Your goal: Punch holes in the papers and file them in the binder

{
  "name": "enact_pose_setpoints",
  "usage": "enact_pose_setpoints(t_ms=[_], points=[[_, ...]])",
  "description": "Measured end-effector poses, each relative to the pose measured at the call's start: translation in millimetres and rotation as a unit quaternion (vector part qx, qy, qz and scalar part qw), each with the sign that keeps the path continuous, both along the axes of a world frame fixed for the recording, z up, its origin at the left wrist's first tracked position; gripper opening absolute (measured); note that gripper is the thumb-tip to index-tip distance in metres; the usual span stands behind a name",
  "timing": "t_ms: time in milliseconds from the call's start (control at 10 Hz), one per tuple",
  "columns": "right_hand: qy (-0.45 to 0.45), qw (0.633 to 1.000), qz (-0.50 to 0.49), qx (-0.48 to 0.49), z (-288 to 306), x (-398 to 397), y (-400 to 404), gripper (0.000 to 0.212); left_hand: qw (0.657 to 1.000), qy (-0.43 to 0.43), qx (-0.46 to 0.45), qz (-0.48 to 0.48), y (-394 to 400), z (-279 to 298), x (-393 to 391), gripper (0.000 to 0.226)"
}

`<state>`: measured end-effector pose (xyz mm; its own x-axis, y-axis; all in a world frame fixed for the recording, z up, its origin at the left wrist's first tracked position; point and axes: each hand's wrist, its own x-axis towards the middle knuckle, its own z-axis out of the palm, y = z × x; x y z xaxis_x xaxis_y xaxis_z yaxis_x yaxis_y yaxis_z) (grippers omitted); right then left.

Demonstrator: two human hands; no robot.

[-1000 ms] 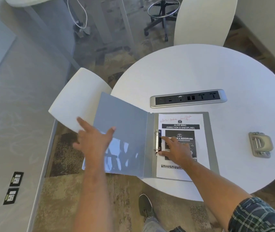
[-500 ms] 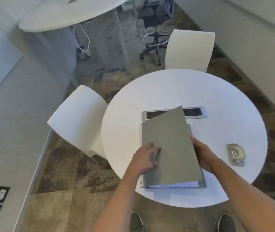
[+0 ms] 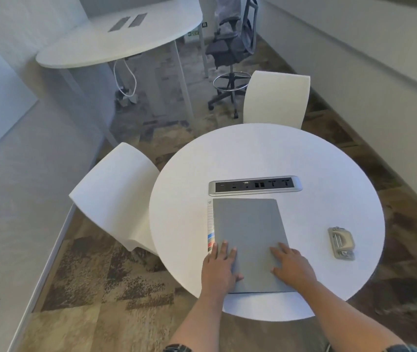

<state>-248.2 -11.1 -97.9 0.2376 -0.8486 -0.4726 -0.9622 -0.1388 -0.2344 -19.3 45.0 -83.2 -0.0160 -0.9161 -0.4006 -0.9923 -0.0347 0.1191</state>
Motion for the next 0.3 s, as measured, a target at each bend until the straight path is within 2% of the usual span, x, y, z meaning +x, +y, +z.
enact_pose_setpoints(t_ms=[100,200,300], points=[[0.012,0.999,0.027,-0.021,18.9,-0.7,-8.8,0.067,1.0,0.004,-0.008,0.0,-6.3,17.0,-1.4,0.076],[0.021,0.992,0.061,-0.109,44.8,-0.6,-27.7,0.078,0.999,0.004,-0.054,-0.001,-18.0,37.1,-0.2,0.067],[-0.049,0.944,0.06,-0.32,94.5,8.3,-66.4,0.085,0.97,-0.032,-0.24,-0.008,-57.2,70.1,14.8,0.079]])
